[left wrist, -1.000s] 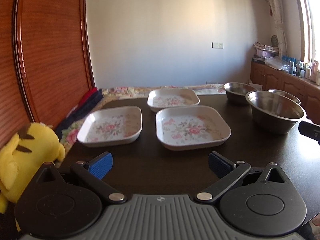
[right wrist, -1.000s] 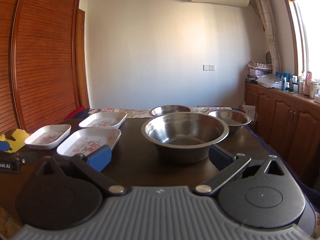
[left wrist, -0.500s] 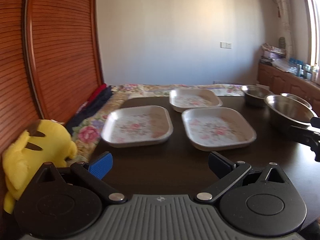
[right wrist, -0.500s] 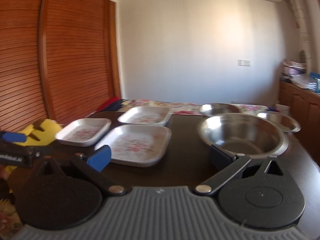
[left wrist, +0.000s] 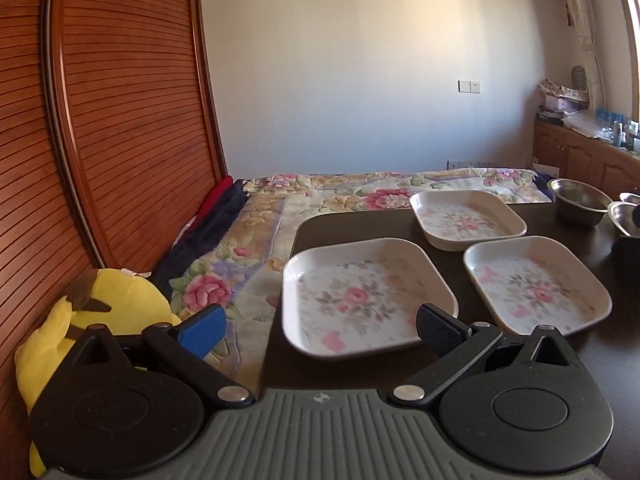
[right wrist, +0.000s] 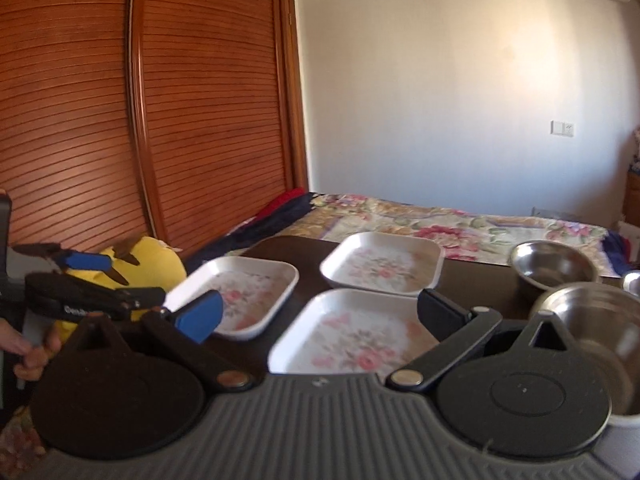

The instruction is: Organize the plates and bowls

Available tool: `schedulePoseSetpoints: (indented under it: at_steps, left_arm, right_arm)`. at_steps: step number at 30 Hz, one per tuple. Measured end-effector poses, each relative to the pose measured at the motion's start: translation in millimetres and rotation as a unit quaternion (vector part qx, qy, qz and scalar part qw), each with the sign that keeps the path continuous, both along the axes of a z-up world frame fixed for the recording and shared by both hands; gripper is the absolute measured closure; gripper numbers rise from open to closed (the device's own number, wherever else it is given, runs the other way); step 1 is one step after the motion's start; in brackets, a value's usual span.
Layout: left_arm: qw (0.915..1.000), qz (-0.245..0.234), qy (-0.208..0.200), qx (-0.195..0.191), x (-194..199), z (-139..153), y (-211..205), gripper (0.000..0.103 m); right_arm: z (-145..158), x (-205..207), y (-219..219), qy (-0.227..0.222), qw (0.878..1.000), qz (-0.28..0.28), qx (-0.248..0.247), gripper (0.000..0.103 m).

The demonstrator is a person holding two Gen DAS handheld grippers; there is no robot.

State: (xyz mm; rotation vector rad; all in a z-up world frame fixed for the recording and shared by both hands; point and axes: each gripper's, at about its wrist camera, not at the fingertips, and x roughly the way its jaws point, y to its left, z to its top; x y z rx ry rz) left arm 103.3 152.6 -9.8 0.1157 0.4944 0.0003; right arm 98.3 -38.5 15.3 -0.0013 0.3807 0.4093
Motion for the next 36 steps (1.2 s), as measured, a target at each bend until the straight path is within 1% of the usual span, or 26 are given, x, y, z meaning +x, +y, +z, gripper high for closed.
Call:
schedulePoseSetpoints:
  at_steps: [2, 3, 4, 5, 7, 9, 11, 14, 17, 18, 19, 21, 22, 23, 24, 26, 28, 30, 33, 36]
  left_arm:
    - [0.9998, -0.015, 0.011, -0.008, 10.3, -1.0, 7.3, 0.011]
    - [0.9996, -0.020, 0.017, -0.013, 15.8, -1.7, 10.9, 0.013]
    - [0.9993, -0.022, 0.023, -0.018, 22.0, -3.2, 14.9, 0.016]
    - [0.9991, -0.024, 0.027, -0.021, 27.3, -4.3, 17.2, 0.019]
    - [0.9988, -0.030, 0.032, -0.019, 37.2, -7.9, 21.4, 0.023]
    - [0.9980, -0.043, 0.042, -0.018, 47.5, -11.4, 24.0, 0.026]
    - [0.9967, -0.054, 0.055, -0.026, 58.5, -16.2, 27.6, 0.036]
    - [0.9956, -0.055, 0.065, -0.038, 72.6, -20.7, 34.7, 0.037]
    - [0.9950, -0.058, 0.067, -0.046, 82.5, -23.5, 40.8, 0.040]
    - [0.9946, -0.058, 0.070, -0.051, 86.0, -24.7, 42.9, 0.043]
    - [0.9942, -0.058, 0.073, -0.053, 90.0, -26.1, 44.6, 0.049]
    - [0.9937, -0.059, 0.078, -0.056, 95.5, -29.0, 47.1, 0.052]
    - [0.9934, -0.059, 0.080, -0.057, 98.0, -30.6, 48.0, 0.055]
    - [0.9931, -0.059, 0.082, -0.059, 100.2, -32.5, 48.7, 0.060]
    - [0.9928, -0.059, 0.086, -0.061, 102.4, -34.2, 49.9, 0.064]
    - [0.9920, -0.057, 0.093, -0.065, 105.7, -37.7, 51.1, 0.071]
    - [0.9920, -0.057, 0.093, -0.065, 106.2, -39.7, 52.1, 0.074]
    - [0.9917, -0.058, 0.091, -0.069, 106.3, -40.7, 53.9, 0.075]
    - [0.9912, -0.058, 0.092, -0.076, 106.8, -40.3, 56.2, 0.078]
    - [0.9912, -0.058, 0.091, -0.077, 106.6, -39.8, 56.0, 0.079]
  right_arm:
    - [-0.4, 11.5, 7.3, 0.008, 1.000, 0.008, 0.002, 0.001]
    - [-1.1, 17.3, 10.5, 0.013, 1.000, 0.012, 0.004, 0.001]
    - [-2.2, 23.4, 13.8, 0.019, 1.000, 0.016, 0.007, 0.005]
    - [-3.4, 29.2, 16.7, 0.027, 0.999, 0.020, 0.010, 0.014]
    - [-7.9, 43.7, 21.2, 0.055, 0.998, 0.027, 0.029, 0.016]
    - [-14.4, 57.1, 25.8, 0.081, 0.995, 0.037, 0.050, 0.022]
    - [-19.8, 68.2, 33.7, 0.095, 0.994, 0.038, 0.046, 0.031]
    - [-28.1, 85.5, 41.8, 0.118, 0.991, 0.038, 0.047, 0.042]
    - [-32.4, 95.2, 49.4, 0.125, 0.991, 0.040, 0.040, 0.049]
    - [-33.2, 97.7, 51.2, 0.127, 0.990, 0.041, 0.037, 0.052]
    - [-34.2, 99.7, 53.8, 0.129, 0.990, 0.044, 0.034, 0.053]
    - [-35.7, 102.1, 60.0, 0.132, 0.990, 0.049, 0.020, 0.059]
    - [-36.9, 104.9, 62.0, 0.132, 0.990, 0.052, 0.015, 0.063]
    - [-37.9, 107.0, 63.9, 0.135, 0.989, 0.056, 0.012, 0.064]
    - [-38.9, 108.4, 65.9, 0.137, 0.989, 0.057, 0.008, 0.068]
    - [-41.6, 110.9, 70.9, 0.138, 0.989, 0.055, -0.007, 0.071]
    - [-43.0, 113.2, 73.0, 0.144, 0.988, 0.060, -0.013, 0.074]
    - [-43.3, 114.5, 74.6, 0.152, 0.986, 0.066, -0.012, 0.075]
    - [-45.4, 115.7, 80.5, 0.154, 0.985, 0.070, -0.028, 0.076]
    - [-47.5, 118.3, 83.6, 0.159, 0.984, 0.068, -0.034, 0.079]
